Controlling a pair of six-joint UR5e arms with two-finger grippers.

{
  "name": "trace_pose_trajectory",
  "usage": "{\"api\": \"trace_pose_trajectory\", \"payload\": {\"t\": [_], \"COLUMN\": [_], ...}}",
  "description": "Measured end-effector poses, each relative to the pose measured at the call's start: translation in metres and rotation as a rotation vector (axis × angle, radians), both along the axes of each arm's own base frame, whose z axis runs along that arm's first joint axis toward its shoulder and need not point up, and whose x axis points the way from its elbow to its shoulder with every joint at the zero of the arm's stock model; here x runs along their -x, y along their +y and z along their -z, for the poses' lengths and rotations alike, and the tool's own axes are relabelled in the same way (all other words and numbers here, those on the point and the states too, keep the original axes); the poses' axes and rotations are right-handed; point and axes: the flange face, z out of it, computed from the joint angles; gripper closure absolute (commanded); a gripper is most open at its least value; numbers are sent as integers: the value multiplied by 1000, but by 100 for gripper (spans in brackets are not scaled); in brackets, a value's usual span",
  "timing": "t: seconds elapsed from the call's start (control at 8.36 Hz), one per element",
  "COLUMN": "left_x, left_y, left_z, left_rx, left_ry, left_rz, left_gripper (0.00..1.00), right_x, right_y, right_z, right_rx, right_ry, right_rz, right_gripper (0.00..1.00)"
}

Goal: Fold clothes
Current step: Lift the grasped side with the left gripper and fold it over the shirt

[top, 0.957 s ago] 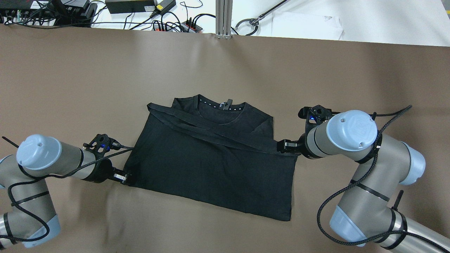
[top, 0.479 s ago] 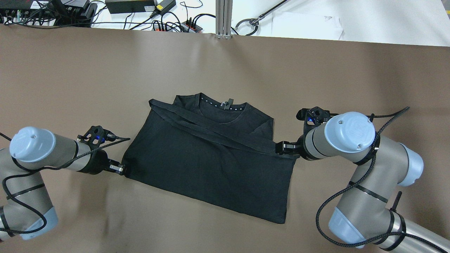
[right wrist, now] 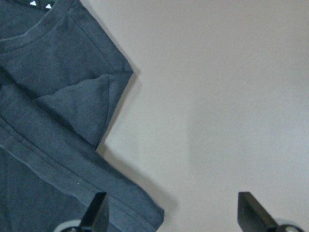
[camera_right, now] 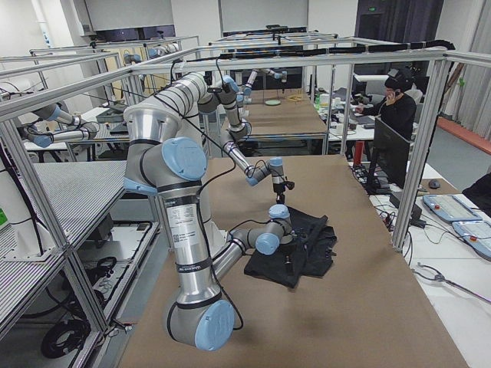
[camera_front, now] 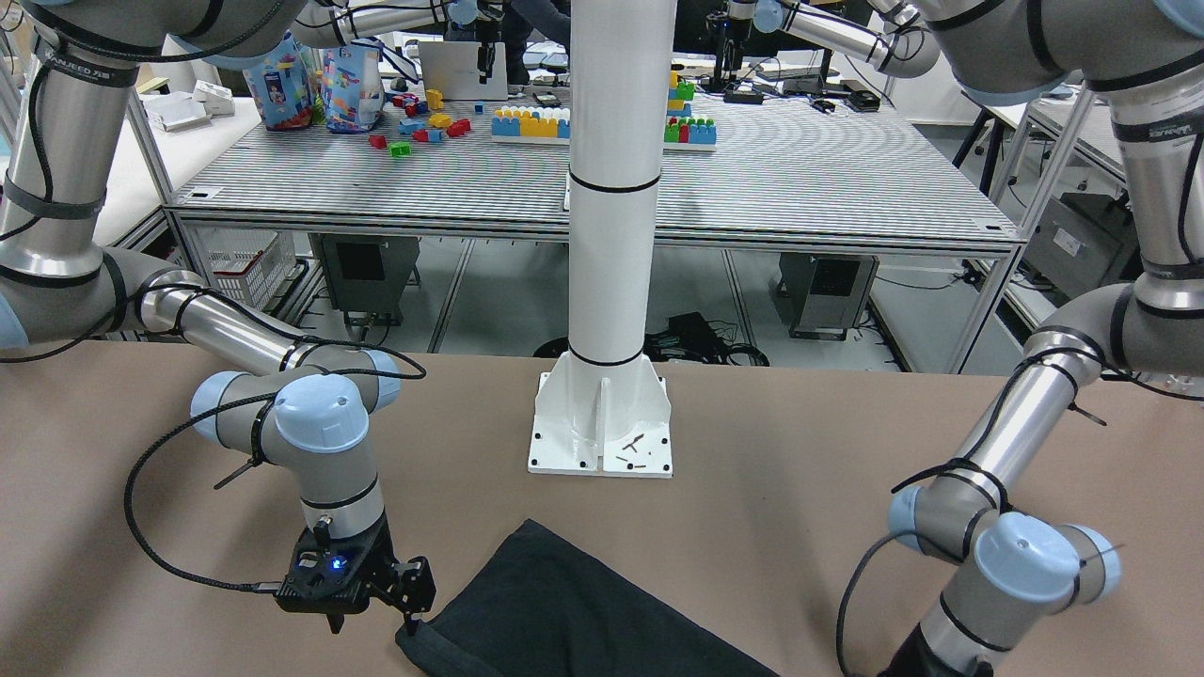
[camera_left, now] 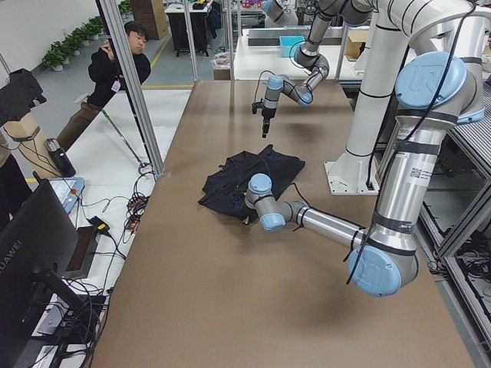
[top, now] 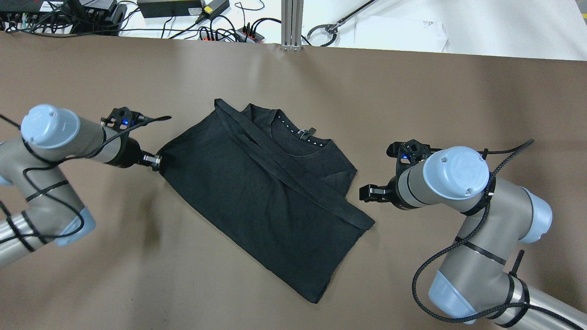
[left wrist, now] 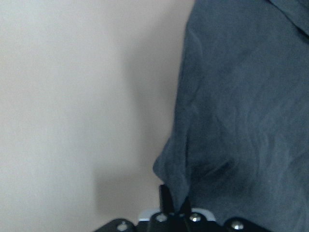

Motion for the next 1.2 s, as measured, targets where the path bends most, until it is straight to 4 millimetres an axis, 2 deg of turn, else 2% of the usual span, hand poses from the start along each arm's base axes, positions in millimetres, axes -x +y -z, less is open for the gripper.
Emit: {"api": "trace_pose_trajectory", "payload": {"t": [0.24,0.36,0.6,0.72,0.84,0.96,1.08,1.2], "left_x": [-6,-16,-51,-70,-84,-91,-93,-90], "left_y": [-86,-126,-198,-226,-243,-251,-254,-258], "left_z": [28,44,84,110,134,148,153,154], "left_rx": [-9,-20,-26,-23,-21,-21,-22,-30], "left_ry": [-77,-114,-187,-222,-240,-248,-252,-258], "left_rz": [59,87,139,160,169,172,175,177], "left_gripper": [100,100,100,100,100,100,1,0], "right_x": [0,0,0,0,0,0,1,1], "right_y": [0,0,0,1,1,1,1,1], "right_z": [0,0,0,0,0,0,0,-1], "right_rx": [1,2,5,6,6,6,6,7], "right_ry": [0,-1,-2,-2,-2,-2,-2,-1], "right_rz": [-1,-3,-4,-5,-5,-5,-4,-3], "right_gripper": [6,6,6,6,6,6,6,6]}}
